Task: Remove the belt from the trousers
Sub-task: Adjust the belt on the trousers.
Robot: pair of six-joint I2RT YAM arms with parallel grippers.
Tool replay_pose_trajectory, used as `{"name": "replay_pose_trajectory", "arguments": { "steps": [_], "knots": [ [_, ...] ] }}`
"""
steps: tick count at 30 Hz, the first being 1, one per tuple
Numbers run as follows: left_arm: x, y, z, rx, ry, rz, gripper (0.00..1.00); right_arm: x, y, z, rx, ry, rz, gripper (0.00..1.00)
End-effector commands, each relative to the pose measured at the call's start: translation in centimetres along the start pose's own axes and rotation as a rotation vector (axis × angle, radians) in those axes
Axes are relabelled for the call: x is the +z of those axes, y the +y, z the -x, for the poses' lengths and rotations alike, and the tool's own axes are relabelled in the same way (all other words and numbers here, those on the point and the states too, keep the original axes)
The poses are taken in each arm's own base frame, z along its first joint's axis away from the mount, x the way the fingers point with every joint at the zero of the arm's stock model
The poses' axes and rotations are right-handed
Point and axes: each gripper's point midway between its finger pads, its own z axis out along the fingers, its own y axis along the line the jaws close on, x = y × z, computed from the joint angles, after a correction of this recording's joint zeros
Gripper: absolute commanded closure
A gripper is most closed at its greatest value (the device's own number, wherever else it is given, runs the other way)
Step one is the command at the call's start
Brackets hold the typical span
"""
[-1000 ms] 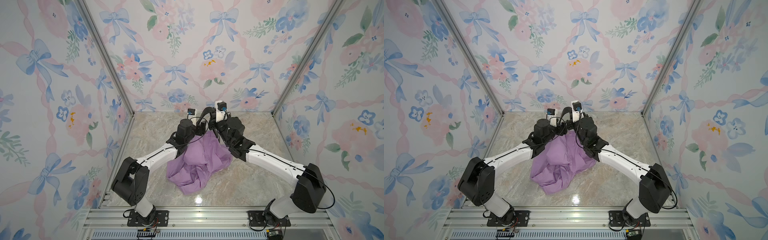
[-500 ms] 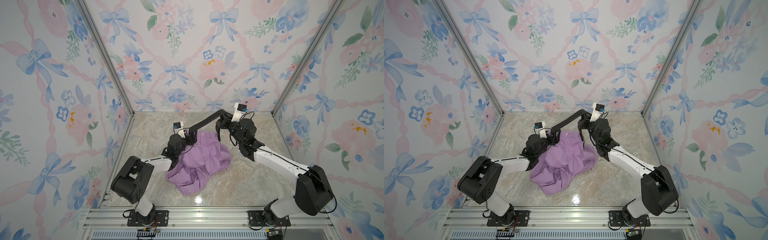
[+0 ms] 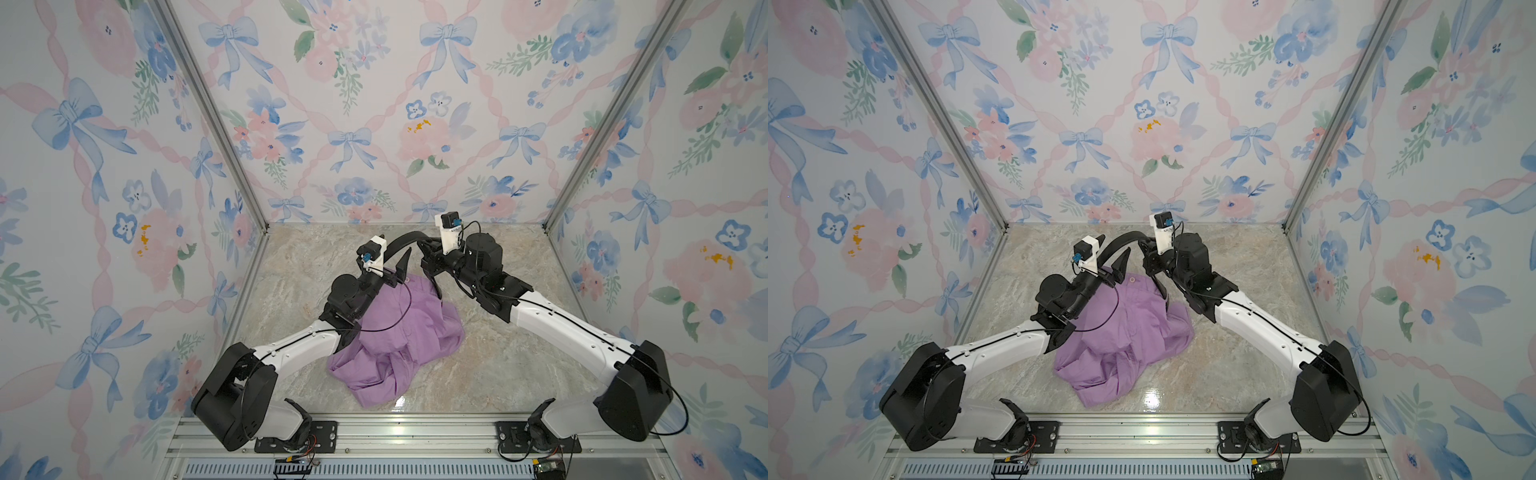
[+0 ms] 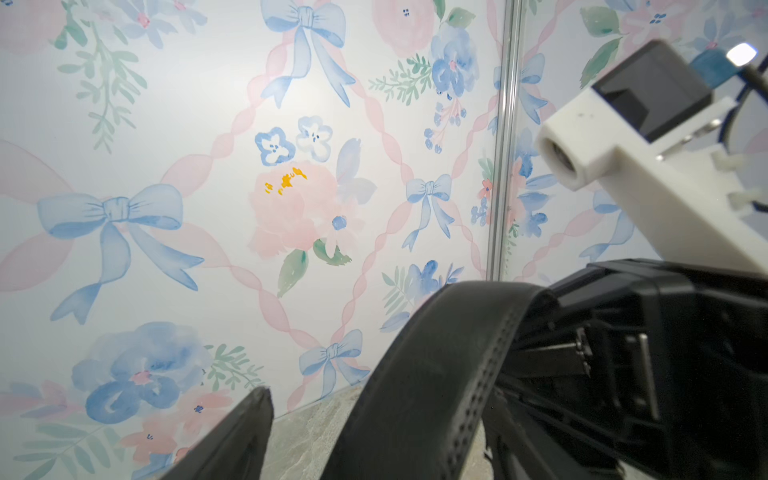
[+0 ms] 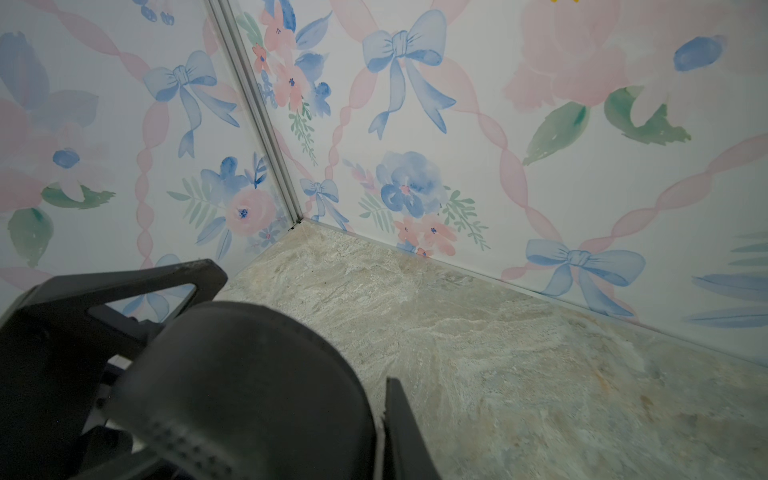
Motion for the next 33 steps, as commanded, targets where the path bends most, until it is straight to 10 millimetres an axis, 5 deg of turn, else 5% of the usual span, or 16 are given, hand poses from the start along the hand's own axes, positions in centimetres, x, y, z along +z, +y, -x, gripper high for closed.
{"name": "replay_pose_trajectory", "arguments": {
  "steps": [1, 4, 8, 16, 19, 21, 24, 27, 30, 33],
  "knots": [
    [1.2, -0.2, 2.6, 0.027, -0.068, 0.000, 0.23, -0.8, 1.2, 0.2, -0.090, 0.067, 0.050, 1.00],
    [2.6, -0.7, 3.7, 0.044, -0.062, -0.027, 0.37, -0.2, 1.3, -0.3, -0.133, 0.116, 0.064, 1.00],
    [4.7, -1.4, 2.5, 0.101, 0.048, -0.055, 0.57, -0.2, 1.7, 1.0, -0.129, 0.094, 0.112, 1.00],
    [6.0, -1.5, 0.4, 0.164, 0.157, -0.064, 0.57, 0.0, 1.0, 2.2, -0.235, 0.105, 0.117, 1.00],
    [6.6, -1.1, 0.2, 0.172, 0.177, -0.047, 0.96, 0.9, -0.5, 3.2, -0.253, 0.094, 0.091, 1.00],
    [6.9, -0.7, 1.6, 0.181, 0.154, -0.028, 1.00, 1.9, -1.9, 5.1, -0.250, 0.063, 0.062, 1.00],
    [7.3, 0.5, 4.6, 0.217, 0.102, 0.036, 1.00, 3.9, -2.8, 7.6, -0.247, 0.053, 0.047, 0.84],
    [7.2, 1.1, 7.4, 0.257, 0.068, 0.072, 1.00, 4.4, -1.4, 8.8, -0.249, 0.107, 0.075, 0.56],
    [6.9, 0.4, 6.8, 0.310, 0.128, 0.059, 1.00, 3.0, 0.8, 6.8, -0.256, 0.193, 0.091, 0.34],
    [6.0, -0.3, 4.2, 0.334, 0.204, 0.042, 1.00, 0.0, 2.7, 4.3, -0.268, 0.237, 0.107, 0.25]
  ]
}}
